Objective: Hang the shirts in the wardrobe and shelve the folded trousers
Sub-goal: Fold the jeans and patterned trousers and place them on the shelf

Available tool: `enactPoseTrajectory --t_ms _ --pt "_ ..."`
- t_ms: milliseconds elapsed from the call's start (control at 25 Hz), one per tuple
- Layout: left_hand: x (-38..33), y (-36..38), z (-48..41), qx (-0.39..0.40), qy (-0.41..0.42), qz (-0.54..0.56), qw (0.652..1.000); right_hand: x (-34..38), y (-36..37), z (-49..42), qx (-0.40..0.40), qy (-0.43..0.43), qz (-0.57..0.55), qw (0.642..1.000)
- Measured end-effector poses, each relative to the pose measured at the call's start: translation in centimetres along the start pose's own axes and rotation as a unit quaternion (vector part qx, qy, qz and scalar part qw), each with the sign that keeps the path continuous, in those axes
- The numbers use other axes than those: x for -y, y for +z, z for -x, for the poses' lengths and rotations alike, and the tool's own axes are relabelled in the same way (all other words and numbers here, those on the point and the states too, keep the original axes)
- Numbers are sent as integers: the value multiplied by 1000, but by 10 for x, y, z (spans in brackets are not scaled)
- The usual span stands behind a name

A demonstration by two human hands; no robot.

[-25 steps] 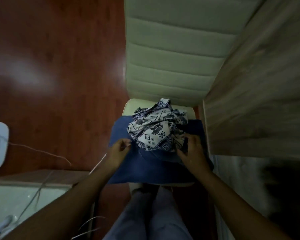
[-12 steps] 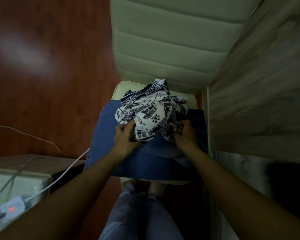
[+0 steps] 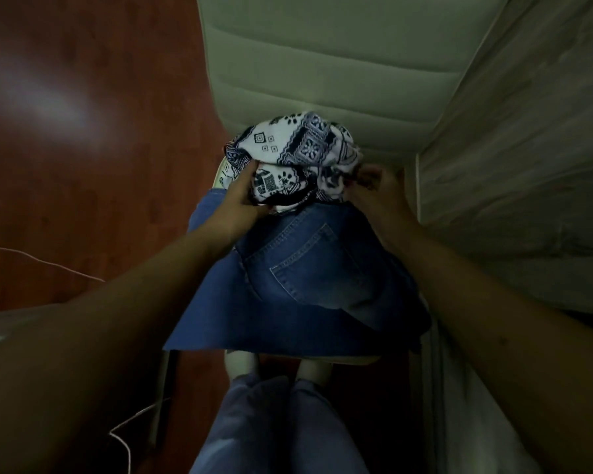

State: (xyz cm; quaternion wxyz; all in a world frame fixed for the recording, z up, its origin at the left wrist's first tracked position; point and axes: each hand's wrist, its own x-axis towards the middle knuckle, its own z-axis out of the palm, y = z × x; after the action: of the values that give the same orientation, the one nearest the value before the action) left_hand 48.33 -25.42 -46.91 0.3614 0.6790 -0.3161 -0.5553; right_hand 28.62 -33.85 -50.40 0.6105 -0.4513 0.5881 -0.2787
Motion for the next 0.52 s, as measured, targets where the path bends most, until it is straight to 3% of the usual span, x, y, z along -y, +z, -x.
enactPoseTrajectory --t_ms 120,200,320,400,520 --pt "10 -5 -6 -17 -2 31 999 -48 -19 14 -16 -28 205 978" --pt "24 -8 -4 -89 -14 60 994 -84 -30 27 -17 -20 325 945" --pt "51 -9 7 -193 -78 88 974 -96 -28 37 -40 28 300 953" --pt "73 -9 16 -152 -176 96 968 -79 -21 50 4 66 260 963" --pt "84 -12 28 -67 -303 127 942 -49 -3 86 80 12 204 976"
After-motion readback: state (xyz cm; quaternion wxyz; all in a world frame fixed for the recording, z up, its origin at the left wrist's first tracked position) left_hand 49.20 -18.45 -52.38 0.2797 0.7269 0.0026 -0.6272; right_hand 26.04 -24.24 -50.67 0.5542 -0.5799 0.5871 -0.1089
